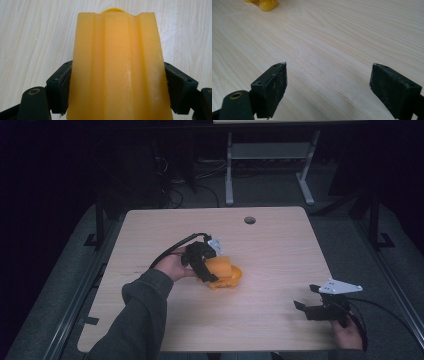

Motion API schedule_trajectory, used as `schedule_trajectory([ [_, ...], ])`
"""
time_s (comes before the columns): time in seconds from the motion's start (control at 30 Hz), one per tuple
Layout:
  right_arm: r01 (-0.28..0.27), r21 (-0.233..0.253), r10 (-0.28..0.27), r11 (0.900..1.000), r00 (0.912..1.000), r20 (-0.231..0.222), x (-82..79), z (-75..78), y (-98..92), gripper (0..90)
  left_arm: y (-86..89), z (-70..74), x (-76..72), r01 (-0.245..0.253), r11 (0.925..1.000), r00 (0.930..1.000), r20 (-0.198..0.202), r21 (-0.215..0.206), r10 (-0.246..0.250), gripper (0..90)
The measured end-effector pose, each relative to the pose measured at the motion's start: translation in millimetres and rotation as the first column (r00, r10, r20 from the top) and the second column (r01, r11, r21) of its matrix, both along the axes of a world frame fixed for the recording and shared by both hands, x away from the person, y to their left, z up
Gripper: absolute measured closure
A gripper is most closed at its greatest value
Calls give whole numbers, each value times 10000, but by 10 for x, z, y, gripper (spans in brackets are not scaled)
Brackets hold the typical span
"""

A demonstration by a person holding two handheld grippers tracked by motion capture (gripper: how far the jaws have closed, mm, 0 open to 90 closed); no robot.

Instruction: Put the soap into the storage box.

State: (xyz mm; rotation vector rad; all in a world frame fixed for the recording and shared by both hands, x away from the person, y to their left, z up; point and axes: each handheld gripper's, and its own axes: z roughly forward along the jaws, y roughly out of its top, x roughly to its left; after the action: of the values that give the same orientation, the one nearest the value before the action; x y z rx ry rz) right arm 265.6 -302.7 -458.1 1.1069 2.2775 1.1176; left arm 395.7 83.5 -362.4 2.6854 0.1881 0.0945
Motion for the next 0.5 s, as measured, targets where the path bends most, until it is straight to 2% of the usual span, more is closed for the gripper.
schedule_trajectory([
  [0.5, -6, -4, 6, 10000, 10000, -11, 2, -1, 2, 139, -221, -116, 78, 441, 9989, 9988, -201, 141, -438, 209],
])
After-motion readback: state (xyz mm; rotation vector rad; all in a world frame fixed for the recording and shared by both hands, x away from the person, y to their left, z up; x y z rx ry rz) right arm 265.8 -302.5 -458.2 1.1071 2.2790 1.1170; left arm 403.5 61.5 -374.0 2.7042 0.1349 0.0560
